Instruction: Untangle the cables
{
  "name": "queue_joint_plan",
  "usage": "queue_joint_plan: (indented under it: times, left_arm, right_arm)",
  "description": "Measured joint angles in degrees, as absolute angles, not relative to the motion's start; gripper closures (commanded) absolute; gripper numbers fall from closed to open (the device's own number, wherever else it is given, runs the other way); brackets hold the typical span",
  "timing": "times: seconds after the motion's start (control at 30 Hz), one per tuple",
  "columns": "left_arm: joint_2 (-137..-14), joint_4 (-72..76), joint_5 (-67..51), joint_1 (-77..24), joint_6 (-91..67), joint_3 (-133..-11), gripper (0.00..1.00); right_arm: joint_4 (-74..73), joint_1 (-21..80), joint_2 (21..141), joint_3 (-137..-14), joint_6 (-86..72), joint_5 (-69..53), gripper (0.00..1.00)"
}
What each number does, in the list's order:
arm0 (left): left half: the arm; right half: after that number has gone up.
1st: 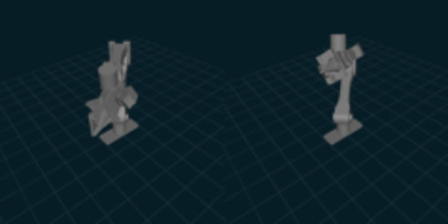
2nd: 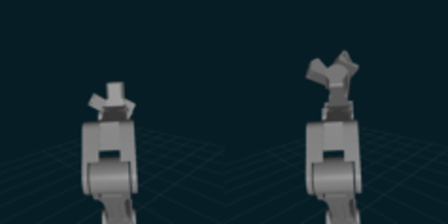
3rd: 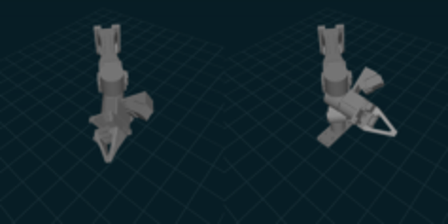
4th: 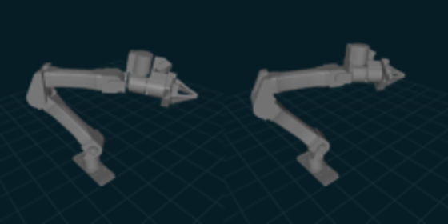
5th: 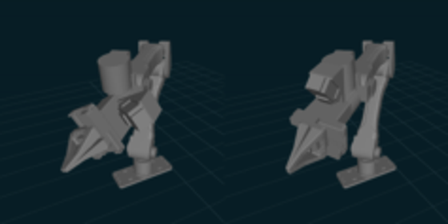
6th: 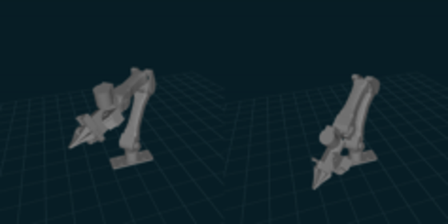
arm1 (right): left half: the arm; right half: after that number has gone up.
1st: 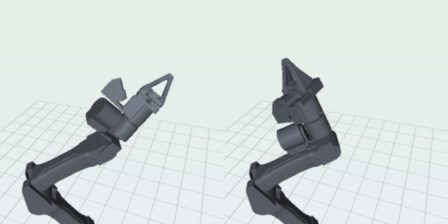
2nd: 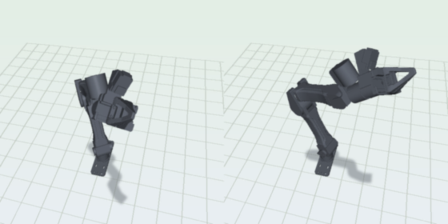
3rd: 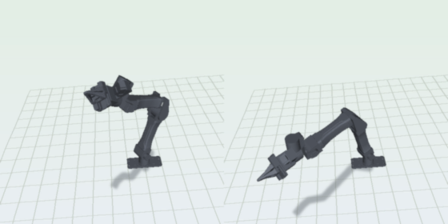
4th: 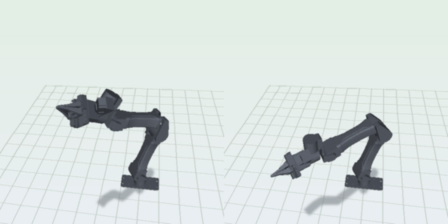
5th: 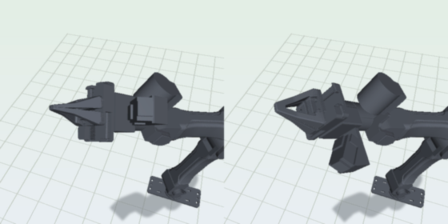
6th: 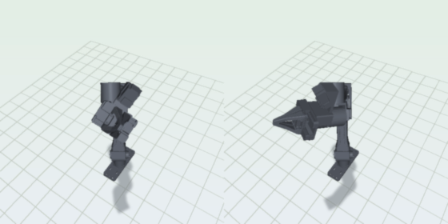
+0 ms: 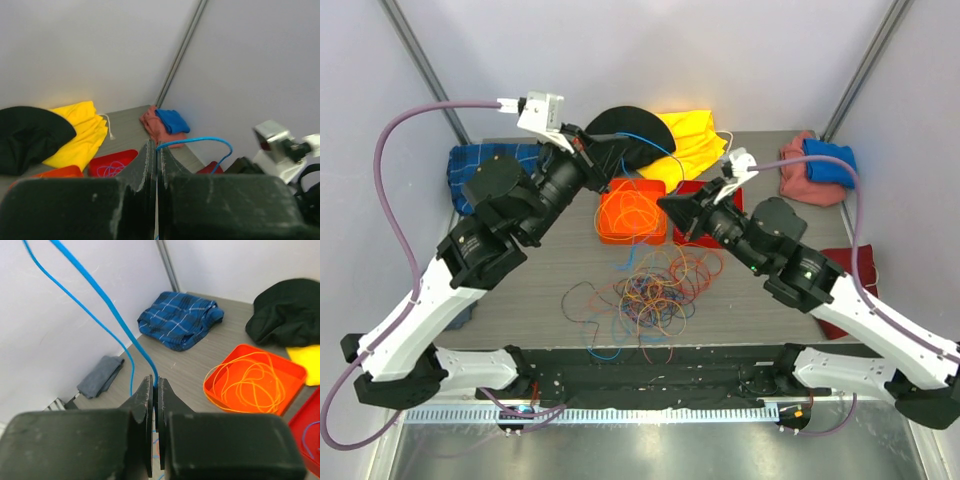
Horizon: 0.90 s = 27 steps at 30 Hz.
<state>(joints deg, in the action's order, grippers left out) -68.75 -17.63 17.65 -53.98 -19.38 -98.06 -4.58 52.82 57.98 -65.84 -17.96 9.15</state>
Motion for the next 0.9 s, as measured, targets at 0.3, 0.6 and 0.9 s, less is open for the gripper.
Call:
queue_joint_plan:
  times: [0.3,0.6,0.9]
  left_arm:
    - [-56.05,-16.14,27.90,-53.93,-22.35,-75.35,0.28]
    - [-47.94,-13.63,29.69,-53.89,-26.92,-57.06,0.05]
    - [-35.40,3.20,22.44,-53.87,-26.59,-42.22,0.03]
  right_arm:
    - [-9.13,52.82,51.90,-74.46,-15.20,13.30,0.99]
    - [-10.20,52.82,51.62,-80.03,-15.16,13.41,0.99]
    - [-12.23,52.82,53.15,-80.03,-16.64,13.41,0.99]
